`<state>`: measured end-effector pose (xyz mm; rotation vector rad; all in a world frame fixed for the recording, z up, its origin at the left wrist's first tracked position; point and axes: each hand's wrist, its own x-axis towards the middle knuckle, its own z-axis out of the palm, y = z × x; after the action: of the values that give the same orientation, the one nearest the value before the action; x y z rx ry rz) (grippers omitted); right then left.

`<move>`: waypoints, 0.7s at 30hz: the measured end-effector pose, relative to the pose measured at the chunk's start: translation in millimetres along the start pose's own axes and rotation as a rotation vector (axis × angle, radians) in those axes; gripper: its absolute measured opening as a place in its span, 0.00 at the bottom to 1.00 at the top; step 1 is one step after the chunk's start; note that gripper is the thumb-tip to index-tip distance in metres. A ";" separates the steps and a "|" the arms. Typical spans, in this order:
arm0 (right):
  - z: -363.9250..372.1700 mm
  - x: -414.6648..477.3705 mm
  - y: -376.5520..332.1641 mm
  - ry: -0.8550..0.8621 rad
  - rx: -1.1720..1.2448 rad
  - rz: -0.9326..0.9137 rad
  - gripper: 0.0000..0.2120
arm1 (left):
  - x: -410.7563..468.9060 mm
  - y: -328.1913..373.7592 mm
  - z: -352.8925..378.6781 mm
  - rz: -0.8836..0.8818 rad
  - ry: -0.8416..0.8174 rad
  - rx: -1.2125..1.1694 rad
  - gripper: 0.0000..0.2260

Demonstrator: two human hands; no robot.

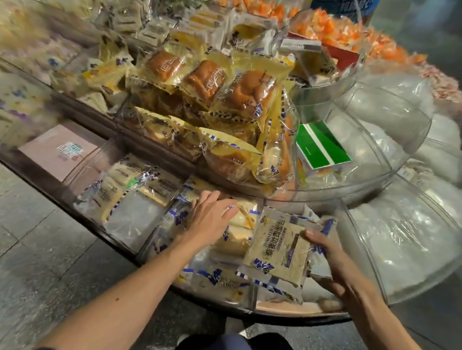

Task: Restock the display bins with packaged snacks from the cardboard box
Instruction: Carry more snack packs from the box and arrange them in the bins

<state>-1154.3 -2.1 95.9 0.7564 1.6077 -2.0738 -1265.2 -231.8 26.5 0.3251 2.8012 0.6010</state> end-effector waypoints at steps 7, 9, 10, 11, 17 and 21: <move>54.8 20.3 1.0 -0.195 0.156 -0.155 0.20 | -65.0 -11.2 -45.1 -0.425 -0.348 -1.045 0.32; 73.8 27.0 4.4 -0.184 0.152 -0.221 0.17 | -89.6 -32.5 -54.8 -0.470 -0.466 -1.234 0.33; 82.9 30.8 6.3 -0.171 0.129 -0.257 0.17 | -101.9 -41.4 -58.0 -0.467 -0.475 -1.351 0.29; 93.2 33.2 7.2 -0.163 0.108 -0.287 0.17 | -113.8 -47.5 -60.6 -0.458 -0.452 -1.460 0.25; 151.1 50.3 22.5 -0.172 0.098 -0.370 0.20 | -139.7 -78.4 -65.2 -0.601 0.060 -1.798 0.21; 184.8 63.8 38.5 -0.217 0.039 -0.317 0.23 | -131.1 -105.0 -72.1 -0.670 0.142 -1.895 0.15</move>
<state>-1210.8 -190.1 61.3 0.2872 1.6521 -2.3179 -1180.0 -387.1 71.7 -0.9316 1.1132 2.4213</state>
